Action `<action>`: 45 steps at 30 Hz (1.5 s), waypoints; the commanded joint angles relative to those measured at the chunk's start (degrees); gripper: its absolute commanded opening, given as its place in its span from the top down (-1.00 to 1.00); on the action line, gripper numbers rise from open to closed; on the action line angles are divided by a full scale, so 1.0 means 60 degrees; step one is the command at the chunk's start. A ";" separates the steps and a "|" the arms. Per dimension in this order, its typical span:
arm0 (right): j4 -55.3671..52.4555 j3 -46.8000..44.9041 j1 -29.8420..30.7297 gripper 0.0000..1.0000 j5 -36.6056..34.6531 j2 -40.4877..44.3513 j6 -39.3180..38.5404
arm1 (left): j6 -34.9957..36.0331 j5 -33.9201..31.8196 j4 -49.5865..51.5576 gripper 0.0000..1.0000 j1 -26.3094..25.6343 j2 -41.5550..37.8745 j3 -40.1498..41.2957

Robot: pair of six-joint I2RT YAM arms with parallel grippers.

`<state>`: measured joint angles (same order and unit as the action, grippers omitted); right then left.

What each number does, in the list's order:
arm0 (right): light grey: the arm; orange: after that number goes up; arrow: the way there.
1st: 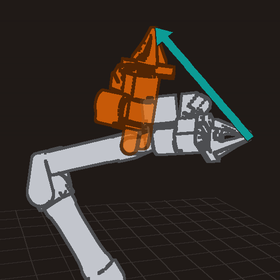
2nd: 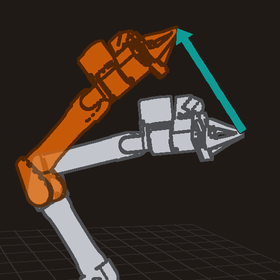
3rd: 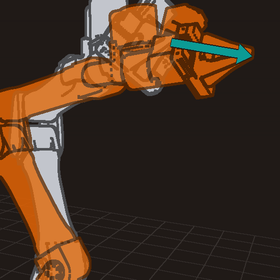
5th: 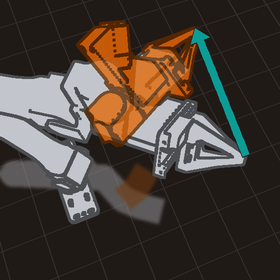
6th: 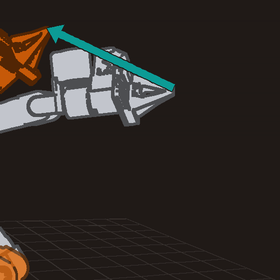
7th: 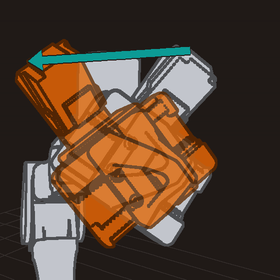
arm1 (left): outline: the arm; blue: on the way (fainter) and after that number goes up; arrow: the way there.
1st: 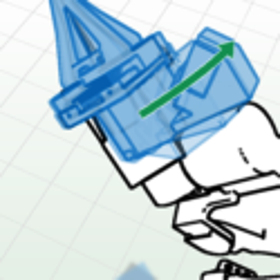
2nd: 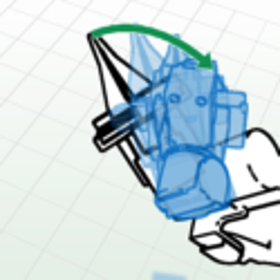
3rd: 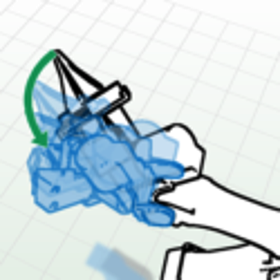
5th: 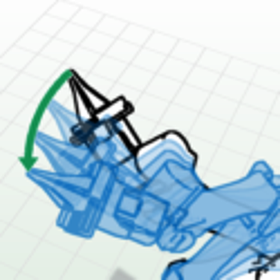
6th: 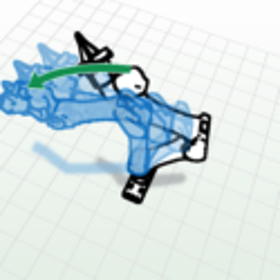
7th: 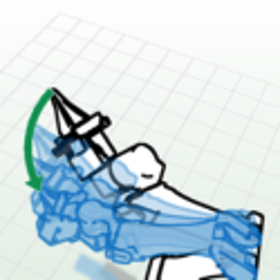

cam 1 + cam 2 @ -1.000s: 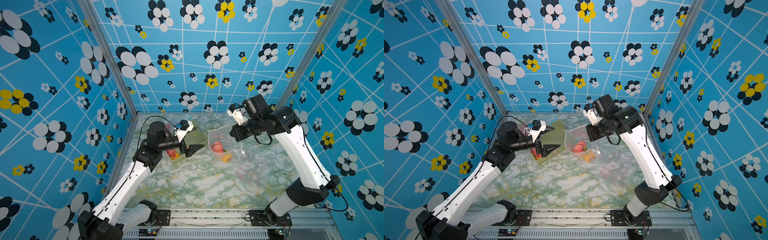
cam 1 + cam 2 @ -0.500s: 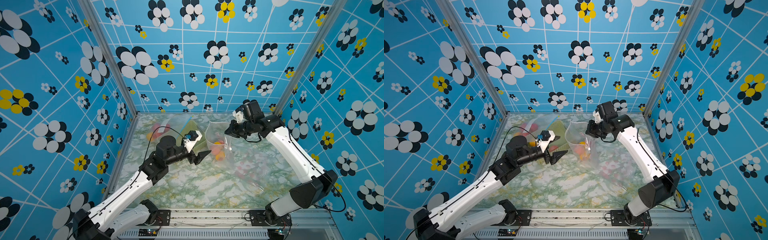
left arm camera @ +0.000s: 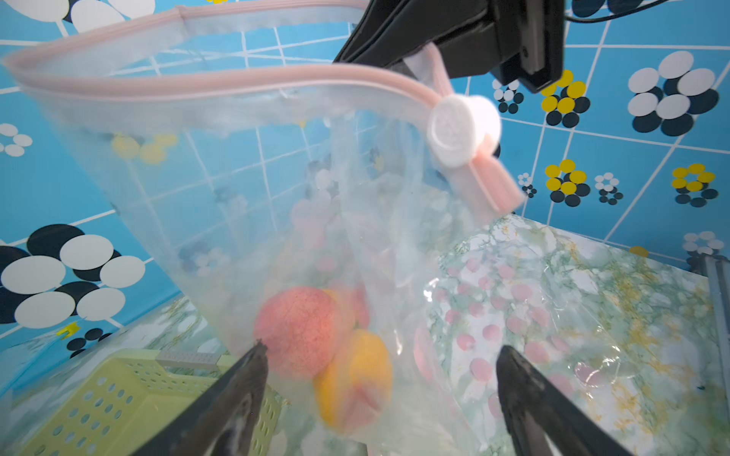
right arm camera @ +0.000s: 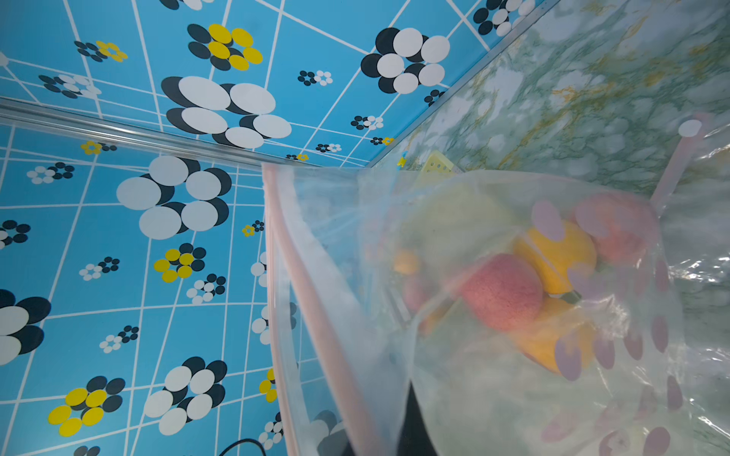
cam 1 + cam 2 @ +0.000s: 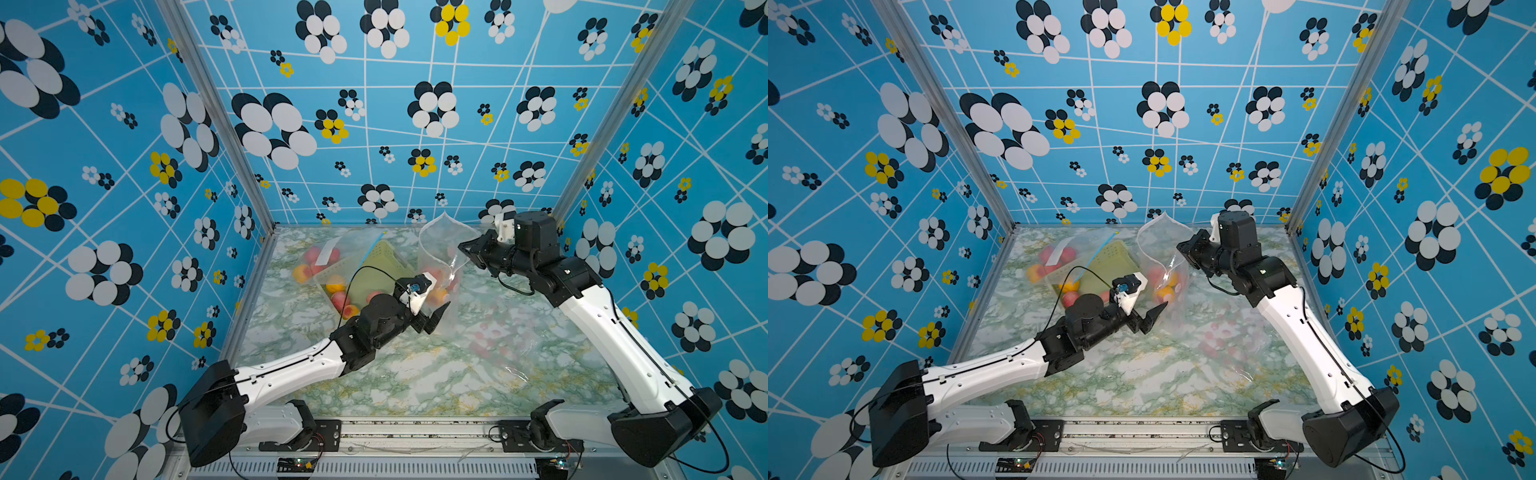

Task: Place the peach in a zip-top bag and seal the zipper
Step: Adjust the zipper food storage bag at the center of the board.

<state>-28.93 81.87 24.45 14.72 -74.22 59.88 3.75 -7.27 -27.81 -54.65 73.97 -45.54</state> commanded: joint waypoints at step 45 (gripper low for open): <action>-0.2308 0.2102 -0.1114 -0.37 0.2388 0.0497 -0.8517 | 0.4575 1.1360 0.8224 1.00 0.4626 0.1224 -0.6058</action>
<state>-44.25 96.62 17.80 21.89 -71.94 16.08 24.49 52.49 9.06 -26.94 81.93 -80.73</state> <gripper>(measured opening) 0.685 0.055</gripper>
